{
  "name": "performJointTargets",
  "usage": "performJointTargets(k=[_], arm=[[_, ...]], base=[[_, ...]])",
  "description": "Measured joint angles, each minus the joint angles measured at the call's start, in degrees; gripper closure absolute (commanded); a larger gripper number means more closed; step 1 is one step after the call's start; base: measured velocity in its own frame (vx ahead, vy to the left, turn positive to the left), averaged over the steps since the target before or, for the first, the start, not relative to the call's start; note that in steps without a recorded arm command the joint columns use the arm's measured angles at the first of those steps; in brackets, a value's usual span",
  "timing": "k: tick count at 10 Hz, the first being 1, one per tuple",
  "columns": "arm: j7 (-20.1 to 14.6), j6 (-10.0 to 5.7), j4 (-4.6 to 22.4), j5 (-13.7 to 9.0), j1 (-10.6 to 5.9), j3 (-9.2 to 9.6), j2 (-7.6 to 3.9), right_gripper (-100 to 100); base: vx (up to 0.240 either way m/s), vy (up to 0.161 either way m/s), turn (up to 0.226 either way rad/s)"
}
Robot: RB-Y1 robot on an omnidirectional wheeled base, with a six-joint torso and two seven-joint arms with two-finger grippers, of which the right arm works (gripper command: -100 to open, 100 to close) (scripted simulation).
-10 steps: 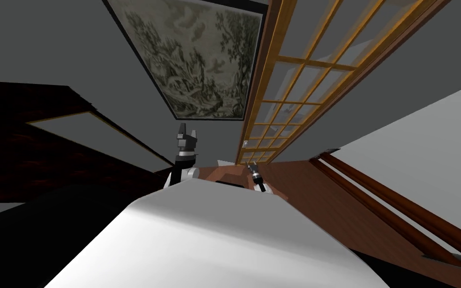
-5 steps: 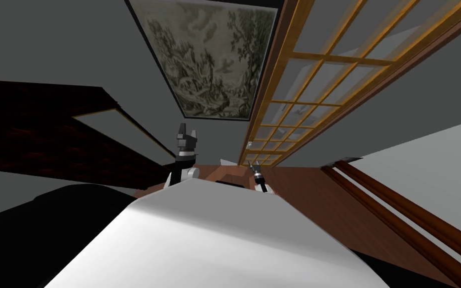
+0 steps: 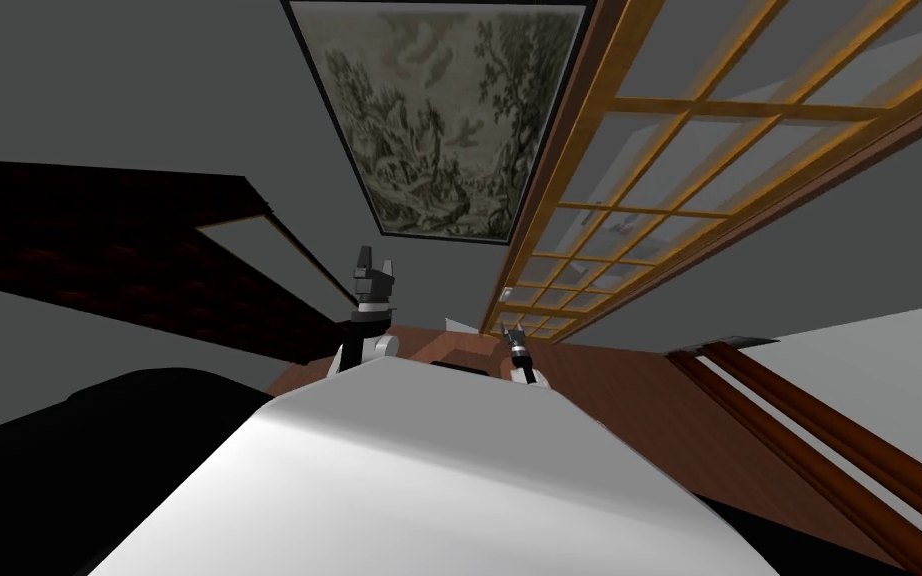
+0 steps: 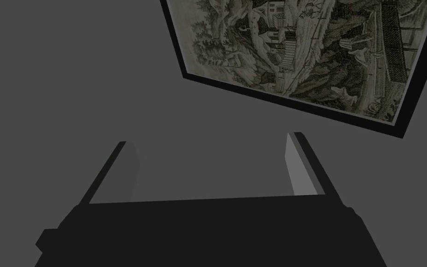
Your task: Pull the door open
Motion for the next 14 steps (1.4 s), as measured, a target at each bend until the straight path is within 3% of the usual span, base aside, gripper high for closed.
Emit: performJointTargets(k=[4,9,10,11,14], arm=[[1.91,1.42,-1.49,-3.95,0.89,-0.62,-0.55,-100],[4.16,-0.07,3.07,-8.08,-1.14,-1.64,-1.1,-100],[4.77,0.93,1.47,-9.24,-0.45,-1.8,-1.21,-100],[5.24,0.52,3.46,-10.38,-1.41,-2.07,-1.53,-100],[7.16,1.85,2.08,-13.74,-0.72,-2.71,-1.78,-100]], base=[[0.053,-0.023,0.131],[0.06,-0.026,0.173],[0.094,-0.043,0.141],[0.085,-0.056,0.235],[0.094,-0.05,0.153]])
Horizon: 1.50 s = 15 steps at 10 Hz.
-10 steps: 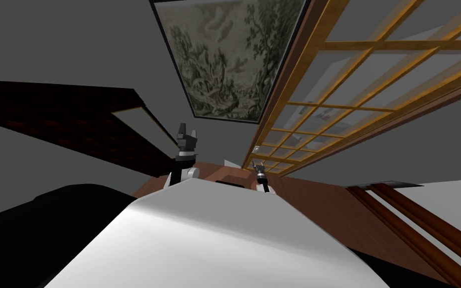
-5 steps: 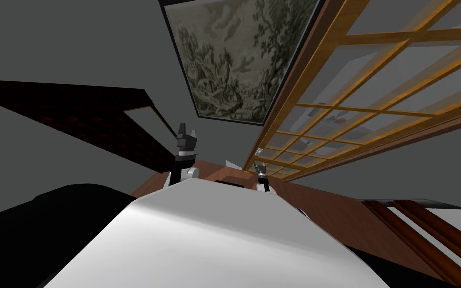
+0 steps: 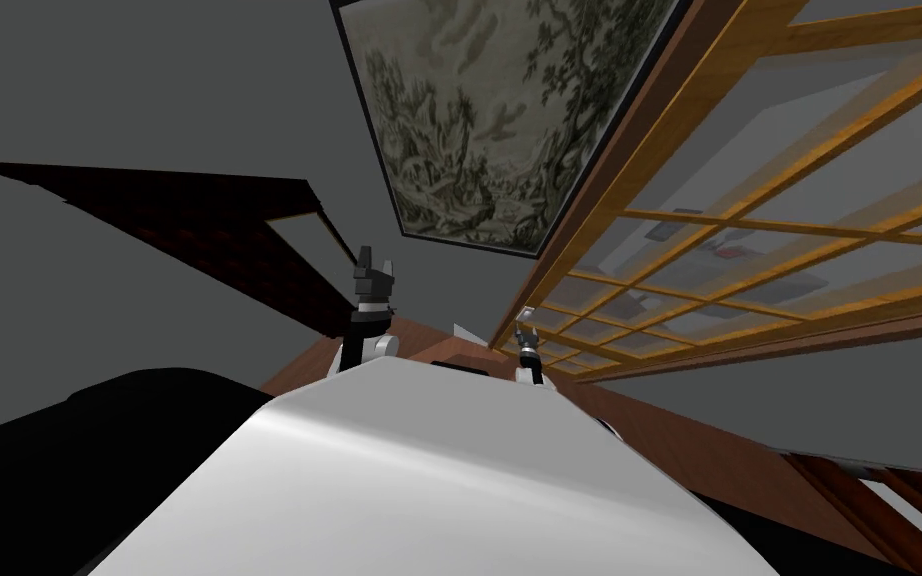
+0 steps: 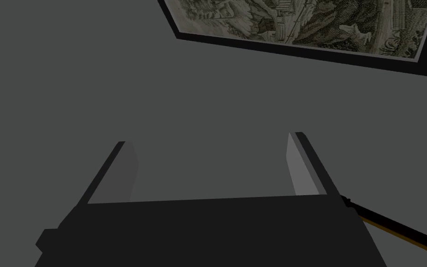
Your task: Pull the door open
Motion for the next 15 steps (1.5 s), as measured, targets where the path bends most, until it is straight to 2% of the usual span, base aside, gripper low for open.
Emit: performJointTargets(k=[3,4,5,6,7,8,9,10,12,15], arm=[[1.29,-0.96,2.78,-2.76,-1.09,-0.56,-0.53,-100],[1.93,-0.22,1.23,-3.81,-0.26,-0.76,-0.57,-100],[2.49,0.43,0.77,-4.62,-0.15,-0.93,-0.64,-100],[2.74,0.16,1.68,-4.96,-0.6,-1.02,-0.65,-100],[2.96,-1.08,4.84,-5.85,-2.15,-1.22,-0.89,-100],[3.54,-0.82,3.83,-6.87,-1.49,-1.4,-0.92,-100],[4.08,-0.59,4.0,-7.69,-1.07,-1.3,-0.64,-100],[4.18,-0.6,4.11,-7.74,-1.0,-1.22,-0.51,100],[4.1,-0.69,3.98,-7.81,-1.0,-1.5,-0.94,100],[4.09,-0.73,3.99,-7.79,-0.97,-1.49,-0.91,100]], base=[[0.078,-0.054,0.168],[0.074,-0.07,0.107],[0.054,-0.052,0.018],[0.064,-0.058,0.159],[0.087,-0.087,0.204],[0.057,-0.084,0.123],[0.002,-0.024,0.029],[-0.016,0.013,-0.029],[-0.001,-0.004,-0.024],[0.0,0.0,0.0]])
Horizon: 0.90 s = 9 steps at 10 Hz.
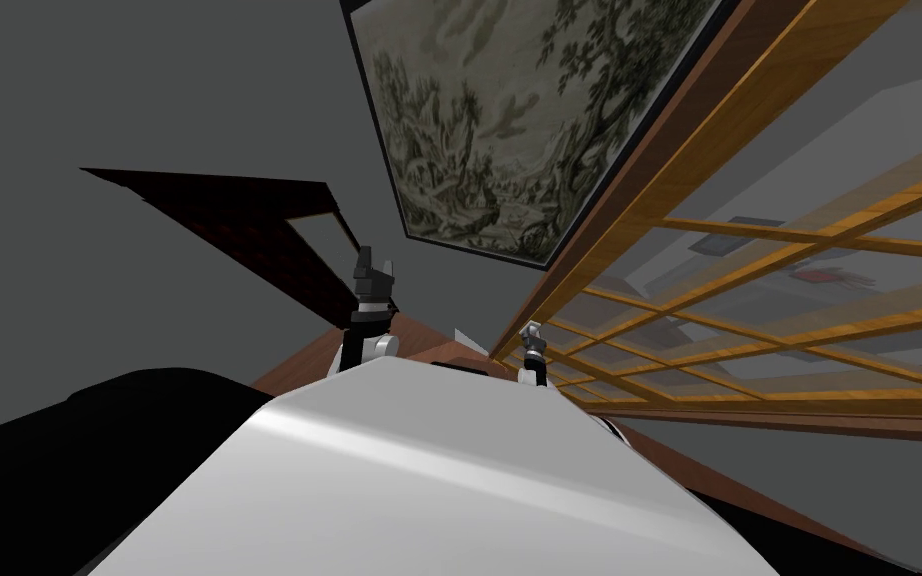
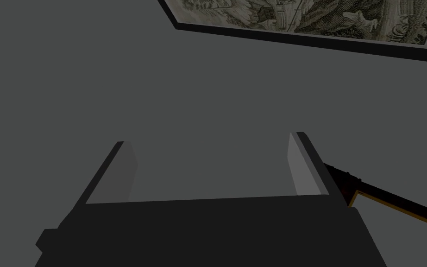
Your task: Pull the door open
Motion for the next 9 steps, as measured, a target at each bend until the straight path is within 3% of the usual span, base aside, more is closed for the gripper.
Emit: performJointTargets(k=[2,6,8,9], arm=[[-0.93,0.07,-0.32,-0.11,0.23,-0.06,-0.1,100],[-6.2,-0.12,-0.29,-0.54,0.27,-0.2,-0.32,100],[-8.53,0.84,-2.49,-0.77,1.4,-0.28,-0.25,100],[-9.22,0.82,-2.28,-0.8,1.29,-0.28,-0.25,100]], base=[[-0.016,-0.007,0.025],[-0.017,-0.005,0.035],[-0.012,-0.002,0.019],[-0.01,-0.002,0.02]])
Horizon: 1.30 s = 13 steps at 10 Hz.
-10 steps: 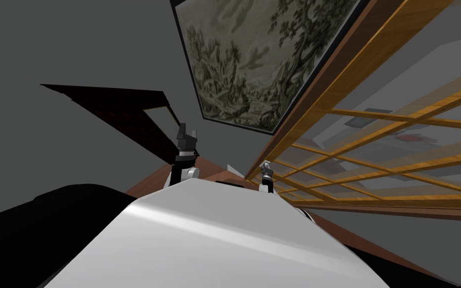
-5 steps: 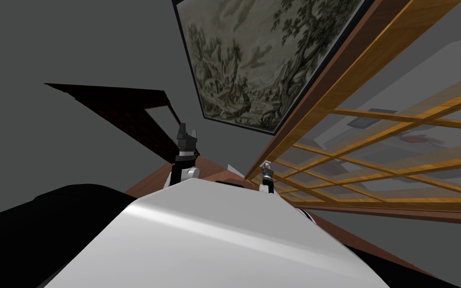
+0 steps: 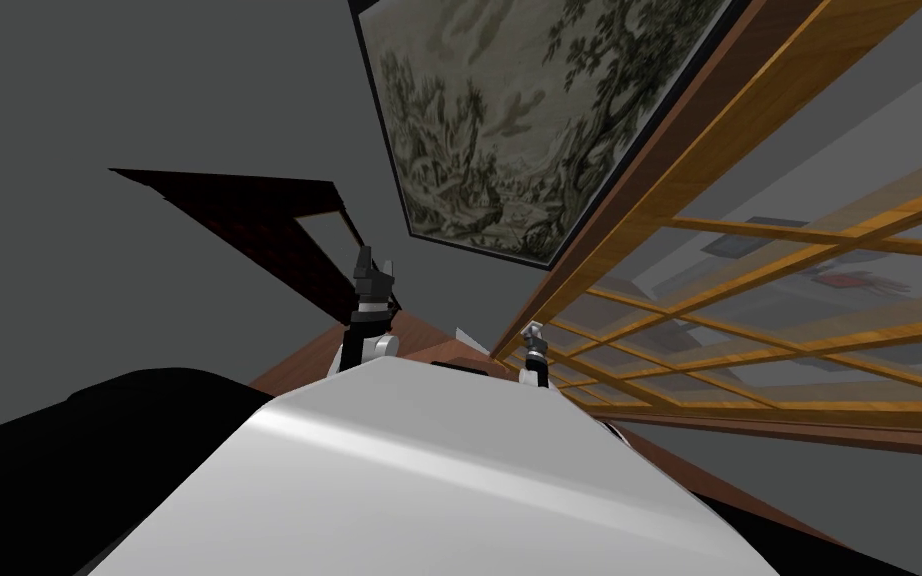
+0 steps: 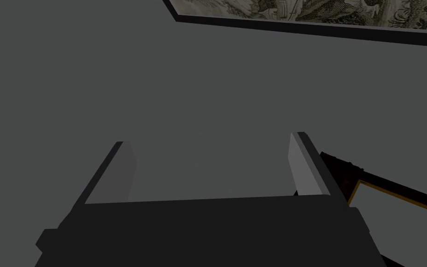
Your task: Pull the door open
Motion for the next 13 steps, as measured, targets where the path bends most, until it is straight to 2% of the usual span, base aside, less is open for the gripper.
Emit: performJointTargets(k=[2,3,5,6,8,9,12,13], arm=[[-2.34,-0.56,1.16,-0.19,-0.53,-0.02,-0.17,100],[-3.89,-0.57,0.82,-0.33,-0.27,-0.06,-0.17,100],[-6.82,-1.37,2.34,-0.5,-0.91,-0.01,-0.36,100],[-8.06,-1.37,2.08,-0.6,-0.7,-0.03,-0.36,100],[-10.9,-0.25,-0.22,-0.92,0.52,-0.16,-0.28,100],[-12.06,-0.62,0.65,-0.98,0.07,-0.15,-0.33,100],[-15.94,0.07,-1.21,-1.36,1.18,-0.24,-0.23,100],[-17.42,-0.18,-0.44,-1.47,0.83,-0.23,-0.35,100]], base=[[-0.021,-0.008,0.046],[-0.029,-0.009,0.052],[-0.016,-0.001,0.021],[-0.018,-0.005,0.042],[-0.02,-0.006,0.034],[-0.022,-0.004,0.036],[-0.023,-0.005,0.037],[-0.028,-0.011,0.072]])
